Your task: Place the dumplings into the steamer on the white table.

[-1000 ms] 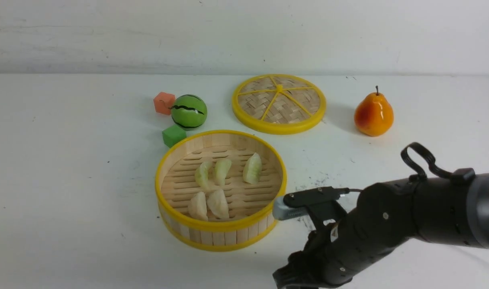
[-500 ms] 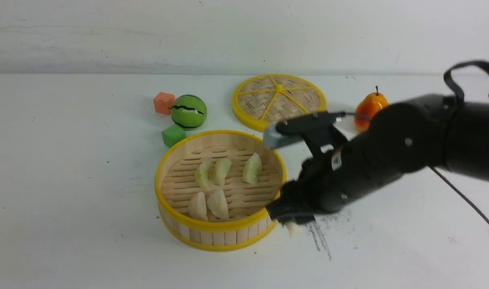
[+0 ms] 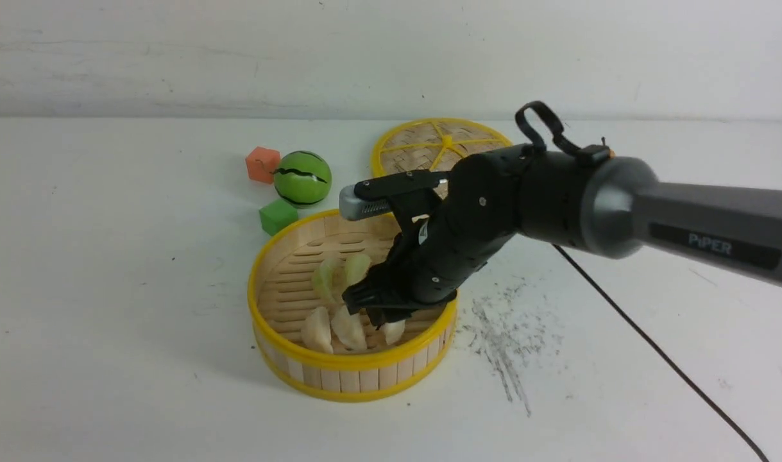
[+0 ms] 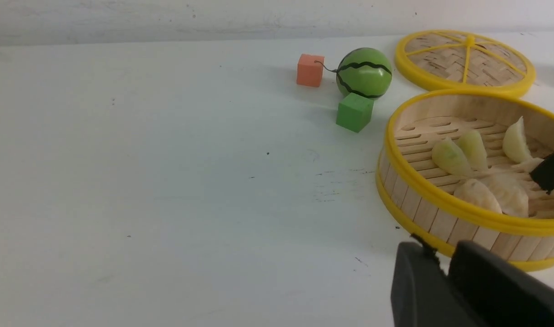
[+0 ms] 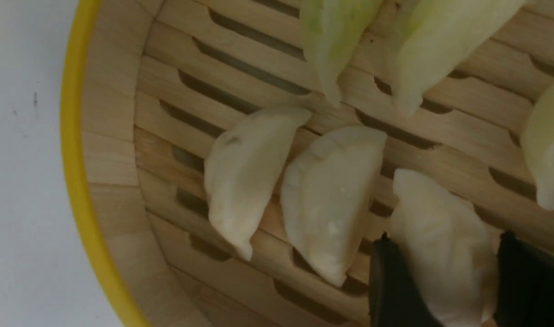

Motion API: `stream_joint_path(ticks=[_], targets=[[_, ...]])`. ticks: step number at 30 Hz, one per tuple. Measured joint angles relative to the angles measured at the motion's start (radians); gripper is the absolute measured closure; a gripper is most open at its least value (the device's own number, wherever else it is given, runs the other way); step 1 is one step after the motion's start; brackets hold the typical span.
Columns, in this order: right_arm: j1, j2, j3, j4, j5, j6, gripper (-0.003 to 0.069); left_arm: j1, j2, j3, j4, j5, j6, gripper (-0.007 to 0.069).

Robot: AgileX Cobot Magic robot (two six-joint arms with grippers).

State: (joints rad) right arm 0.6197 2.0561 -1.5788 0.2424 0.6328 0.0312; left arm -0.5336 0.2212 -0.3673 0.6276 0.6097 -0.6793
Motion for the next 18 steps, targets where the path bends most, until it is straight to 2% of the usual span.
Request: stream_joint_path(ticks=[3,8,11,14,18], targets=[[0.0,0.003,0.0,-0.012,0.001,0.017,0.0374,0.0,0.0,0.0,0.0,0.007,0.0,0.0524],[0.0,-0.012,-0.002,-0.046,-0.011,0.073,0.031,0.0,0.0,0.0,0.0,0.012,0.0,0.0524],[-0.001,-0.058,-0.002,-0.066,0.002,0.087,0.0301,0.0,0.0,0.0,0.0,0.014,0.0,0.0523],[-0.003,-0.132,-0.002,-0.097,0.028,0.09,0.0328,0.0,0.0,0.0,0.0,0.015,0.0,0.0523],[-0.007,-0.266,-0.003,-0.192,0.116,0.09,0.0413,0.0,0.0,0.0,0.0,0.015,0.0,0.0517]])
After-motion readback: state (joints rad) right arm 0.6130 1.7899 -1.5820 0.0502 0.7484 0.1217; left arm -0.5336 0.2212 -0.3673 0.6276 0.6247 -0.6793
